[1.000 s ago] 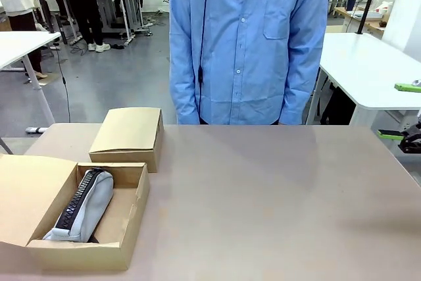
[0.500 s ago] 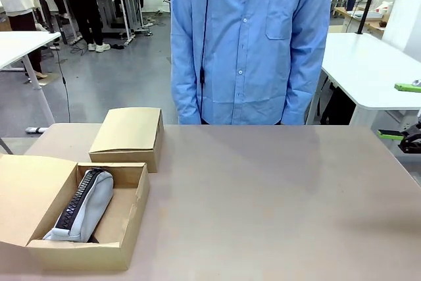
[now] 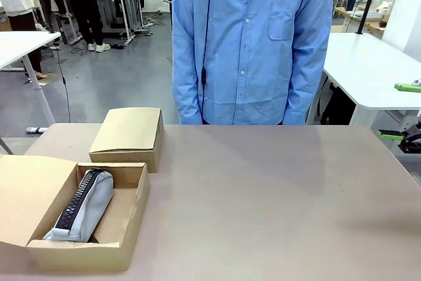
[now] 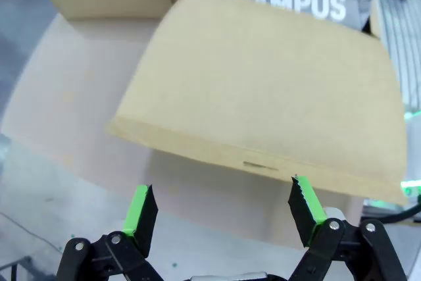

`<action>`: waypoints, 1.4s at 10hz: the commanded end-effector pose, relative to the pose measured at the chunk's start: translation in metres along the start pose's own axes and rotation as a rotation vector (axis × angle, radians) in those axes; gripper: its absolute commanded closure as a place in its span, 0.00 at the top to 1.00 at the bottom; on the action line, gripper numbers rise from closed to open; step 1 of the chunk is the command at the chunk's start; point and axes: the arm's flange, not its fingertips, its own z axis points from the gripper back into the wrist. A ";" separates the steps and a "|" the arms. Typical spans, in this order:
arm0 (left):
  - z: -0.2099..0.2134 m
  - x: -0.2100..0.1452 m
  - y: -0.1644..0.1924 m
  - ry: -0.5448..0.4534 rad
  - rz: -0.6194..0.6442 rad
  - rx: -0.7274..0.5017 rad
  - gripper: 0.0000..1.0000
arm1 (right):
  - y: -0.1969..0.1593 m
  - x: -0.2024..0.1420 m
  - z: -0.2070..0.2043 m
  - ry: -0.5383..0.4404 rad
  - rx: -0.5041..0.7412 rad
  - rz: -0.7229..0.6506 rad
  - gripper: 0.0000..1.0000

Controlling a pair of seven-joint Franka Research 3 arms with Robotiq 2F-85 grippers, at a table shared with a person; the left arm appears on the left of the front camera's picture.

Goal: Place items inside the box.
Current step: Close the lid of the Mailer Box closest to the robot.

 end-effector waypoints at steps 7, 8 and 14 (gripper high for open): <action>-0.060 0.013 -0.008 -0.019 0.008 -0.212 1.00 | 0.007 -0.001 0.000 -0.001 0.023 -0.022 1.00; -0.056 0.009 -0.008 0.005 0.006 -0.189 1.00 | 0.007 -0.001 0.000 -0.001 0.023 -0.022 1.00; -0.039 0.015 -0.010 -0.376 0.009 -0.391 1.00 | 0.007 -0.001 0.000 -0.001 0.023 -0.022 1.00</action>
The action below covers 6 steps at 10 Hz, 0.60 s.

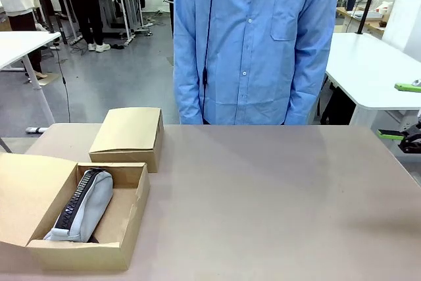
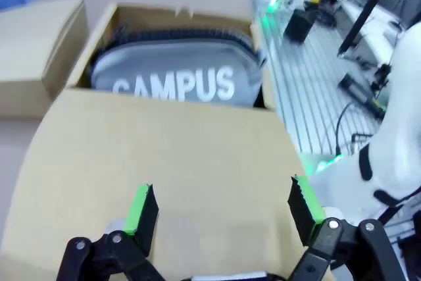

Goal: Place items inside the box.
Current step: Close the lid of the Mailer Box closest to the robot.

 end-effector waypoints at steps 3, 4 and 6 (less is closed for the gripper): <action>0.029 0.004 -0.008 -0.196 -0.055 -0.045 1.00 | 0.007 -0.001 0.000 -0.001 0.023 -0.022 1.00; 0.030 0.009 -0.015 -0.244 -0.082 -0.062 1.00 | 0.007 -0.001 0.000 -0.001 0.023 -0.022 1.00; 0.031 0.016 -0.025 -0.283 -0.128 -0.115 1.00 | 0.007 -0.001 0.000 -0.001 0.023 -0.022 1.00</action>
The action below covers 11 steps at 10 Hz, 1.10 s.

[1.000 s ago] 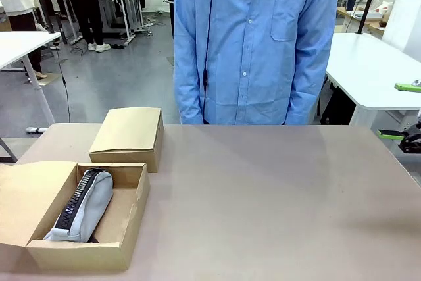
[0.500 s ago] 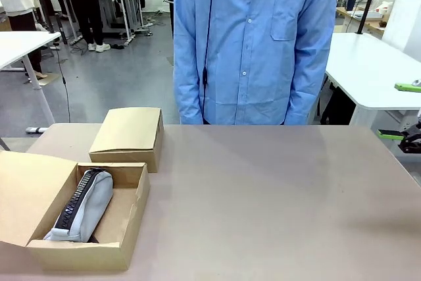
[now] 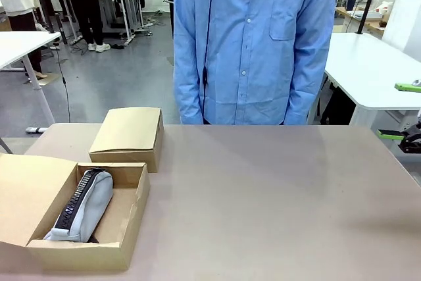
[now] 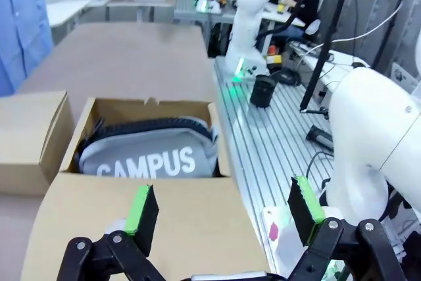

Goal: Place items inside the box.
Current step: Close the lid of the Mailer Box closest to the robot.

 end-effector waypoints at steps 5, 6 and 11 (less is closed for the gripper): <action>0.061 -0.007 0.000 0.186 -0.078 0.411 1.00 | 0.007 -0.001 0.000 -0.001 0.023 -0.022 1.00; 0.076 -0.016 0.002 0.319 -0.006 0.528 1.00 | 0.007 -0.001 0.000 -0.001 0.023 -0.022 1.00; 0.079 -0.057 0.039 0.595 0.240 0.647 1.00 | 0.007 -0.001 0.000 -0.001 0.023 -0.022 1.00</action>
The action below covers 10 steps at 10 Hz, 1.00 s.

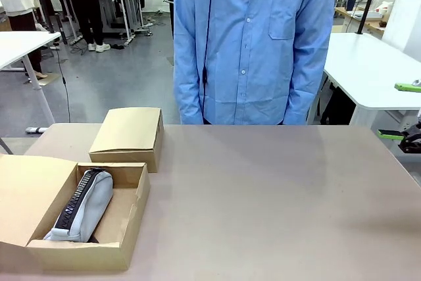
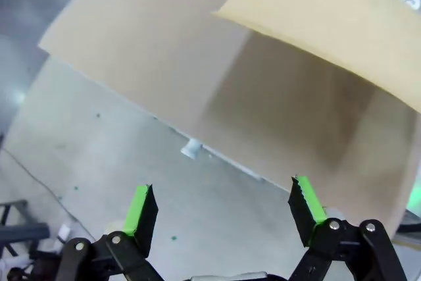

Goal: Place items inside the box.
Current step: Close the lid of the Mailer Box closest to the robot.

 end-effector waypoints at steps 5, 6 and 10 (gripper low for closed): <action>-0.072 0.028 -0.016 -0.110 -0.018 -0.310 1.00 | 0.007 -0.001 0.000 -0.001 0.023 -0.022 1.00; -0.072 0.034 -0.019 -0.201 -0.029 -0.384 1.00 | 0.007 -0.001 0.000 -0.001 0.023 -0.022 1.00; -0.041 0.050 -0.037 -0.485 -0.067 -0.521 1.00 | 0.007 -0.001 0.000 -0.001 0.023 -0.022 1.00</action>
